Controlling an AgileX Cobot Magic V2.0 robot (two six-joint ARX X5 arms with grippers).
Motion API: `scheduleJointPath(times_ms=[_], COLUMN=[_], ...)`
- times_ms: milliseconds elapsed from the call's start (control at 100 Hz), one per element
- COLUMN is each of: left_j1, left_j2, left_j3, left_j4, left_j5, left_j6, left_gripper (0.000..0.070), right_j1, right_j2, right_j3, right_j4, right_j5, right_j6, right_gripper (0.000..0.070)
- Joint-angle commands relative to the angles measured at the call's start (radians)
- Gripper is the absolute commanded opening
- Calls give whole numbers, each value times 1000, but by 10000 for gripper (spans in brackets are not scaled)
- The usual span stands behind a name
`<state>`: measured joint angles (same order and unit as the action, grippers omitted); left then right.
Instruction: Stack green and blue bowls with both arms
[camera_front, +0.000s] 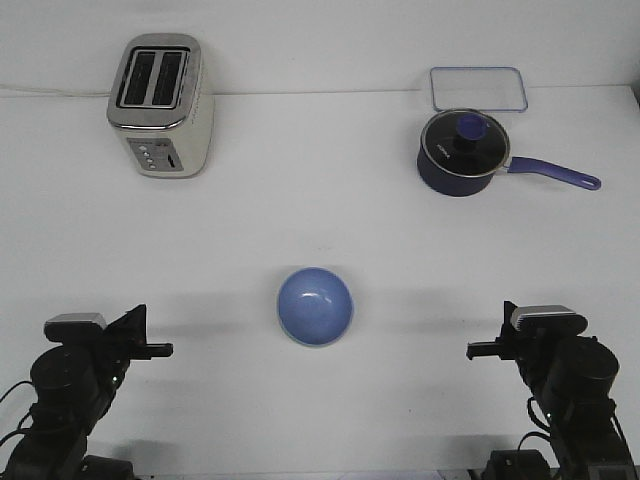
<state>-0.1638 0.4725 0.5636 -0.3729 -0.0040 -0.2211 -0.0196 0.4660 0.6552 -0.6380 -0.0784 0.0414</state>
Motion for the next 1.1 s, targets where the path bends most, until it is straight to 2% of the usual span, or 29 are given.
scheduleJointPath(times_ms=[0,260,360,610,770,1090], left_j1=[-2,-1,0,0,8,51], left_j2=[2,-21,-42,-164,-280,-471], left_j3=[8,7,-1,-201,-357,-526], left_j4=[9,11,38,378,481,479], left_j5=[-3,-3,-5,-5,-5,-5], left_j6=[3,4,30,150,190,190], left_gripper=[11,11,11,11,11,11], right_j1=[2,2,2,2,2,2], right_j2=[0,0,0,0,0,0], right_j3=[6,6,6,6,6,6], right_j4=[10,10,10,10,10,10], right_j5=[1,0,1,1,0,1], right_j6=[7,7,7,7,7,7], right_gripper=[0,0,0,0,0,0])
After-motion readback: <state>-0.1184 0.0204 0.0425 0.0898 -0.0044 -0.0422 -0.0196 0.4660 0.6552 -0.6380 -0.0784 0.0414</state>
